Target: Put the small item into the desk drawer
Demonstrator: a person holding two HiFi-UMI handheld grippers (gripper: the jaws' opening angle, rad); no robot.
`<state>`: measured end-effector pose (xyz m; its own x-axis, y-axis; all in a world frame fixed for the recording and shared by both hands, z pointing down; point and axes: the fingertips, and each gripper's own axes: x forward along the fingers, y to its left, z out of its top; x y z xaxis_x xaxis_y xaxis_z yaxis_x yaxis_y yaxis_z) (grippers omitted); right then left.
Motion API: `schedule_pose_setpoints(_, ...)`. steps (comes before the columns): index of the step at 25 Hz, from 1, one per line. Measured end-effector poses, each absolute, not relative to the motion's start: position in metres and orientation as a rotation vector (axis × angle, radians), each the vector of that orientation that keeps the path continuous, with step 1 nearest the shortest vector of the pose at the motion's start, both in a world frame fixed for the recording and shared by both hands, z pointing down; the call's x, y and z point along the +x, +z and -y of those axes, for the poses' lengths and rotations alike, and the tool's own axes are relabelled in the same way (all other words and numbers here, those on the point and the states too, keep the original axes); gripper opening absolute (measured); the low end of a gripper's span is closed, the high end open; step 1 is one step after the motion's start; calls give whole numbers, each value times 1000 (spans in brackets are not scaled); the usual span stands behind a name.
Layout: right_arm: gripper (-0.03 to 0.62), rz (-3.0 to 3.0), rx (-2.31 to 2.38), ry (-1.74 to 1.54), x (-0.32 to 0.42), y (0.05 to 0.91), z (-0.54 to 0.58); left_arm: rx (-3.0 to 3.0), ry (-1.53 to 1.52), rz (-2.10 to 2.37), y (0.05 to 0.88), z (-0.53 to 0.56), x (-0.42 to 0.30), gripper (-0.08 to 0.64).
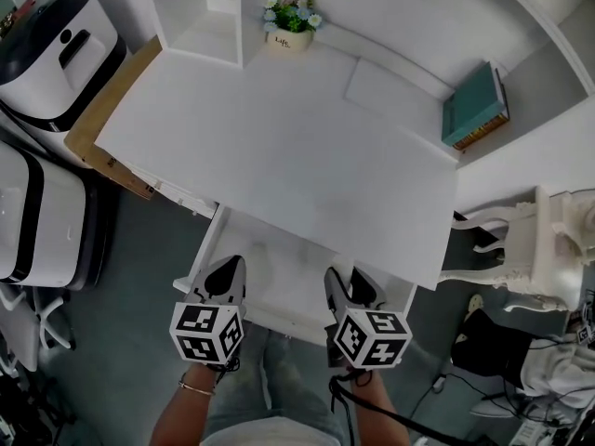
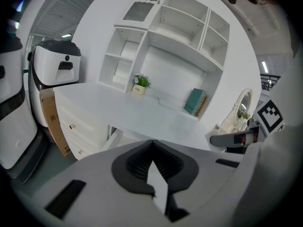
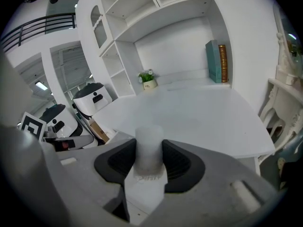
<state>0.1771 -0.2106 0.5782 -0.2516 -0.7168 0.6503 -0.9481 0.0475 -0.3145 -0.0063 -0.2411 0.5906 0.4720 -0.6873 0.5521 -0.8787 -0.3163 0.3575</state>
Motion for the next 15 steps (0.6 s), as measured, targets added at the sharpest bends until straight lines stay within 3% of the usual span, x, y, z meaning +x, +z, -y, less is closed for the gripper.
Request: schedule_pose_setpoints(15,172,2025,1528,1009,149,613,214,2041,372,1348,596,225,-28,-2)
